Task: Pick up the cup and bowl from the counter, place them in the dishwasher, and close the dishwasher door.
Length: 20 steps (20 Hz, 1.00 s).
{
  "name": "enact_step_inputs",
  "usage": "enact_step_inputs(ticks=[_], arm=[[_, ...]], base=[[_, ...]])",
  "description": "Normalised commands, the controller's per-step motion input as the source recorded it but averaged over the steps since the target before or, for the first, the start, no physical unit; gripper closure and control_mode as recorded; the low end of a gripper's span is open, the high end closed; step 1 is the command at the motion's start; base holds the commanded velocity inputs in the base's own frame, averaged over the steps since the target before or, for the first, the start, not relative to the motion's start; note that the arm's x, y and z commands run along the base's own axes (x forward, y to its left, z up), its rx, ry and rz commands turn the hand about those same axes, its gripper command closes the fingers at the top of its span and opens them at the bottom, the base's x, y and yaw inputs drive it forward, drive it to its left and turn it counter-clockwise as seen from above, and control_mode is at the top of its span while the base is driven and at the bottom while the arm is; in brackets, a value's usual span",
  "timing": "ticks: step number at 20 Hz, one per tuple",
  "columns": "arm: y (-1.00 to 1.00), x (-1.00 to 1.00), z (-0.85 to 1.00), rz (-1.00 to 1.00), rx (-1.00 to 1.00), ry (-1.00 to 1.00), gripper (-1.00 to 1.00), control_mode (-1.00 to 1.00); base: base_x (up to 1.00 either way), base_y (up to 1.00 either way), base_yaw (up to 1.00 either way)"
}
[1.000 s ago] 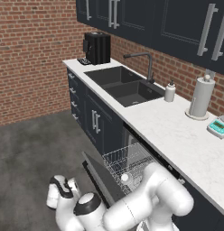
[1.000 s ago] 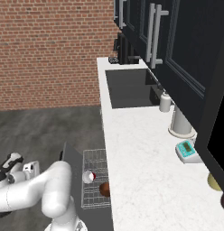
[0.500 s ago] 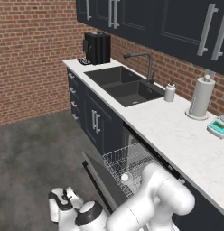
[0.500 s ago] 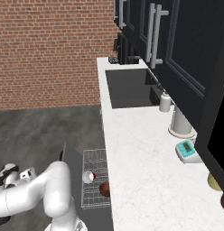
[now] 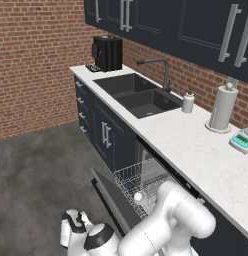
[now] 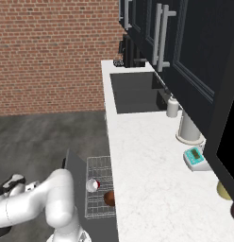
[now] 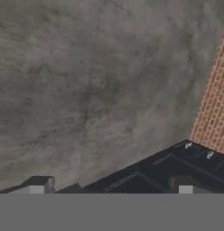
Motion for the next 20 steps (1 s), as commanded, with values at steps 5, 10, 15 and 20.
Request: enact_step_inputs(ticks=[5,10,15,20], arm=[[0.4,0.08,0.07,-0.6,0.2,0.26,-1.0,-1.0],[0.45,0.0,0.12,-0.66,0.22,0.22,-1.0,-1.0],[0.42,0.0,0.13,-0.67,0.23,0.2,-1.0,-1.0],[0.27,0.0,0.0,-0.72,0.24,0.15,-1.0,-1.0]], base=[[0.0,0.0,0.0],[0.0,0.0,0.0],[0.0,0.0,0.0],[0.0,0.0,0.0]])
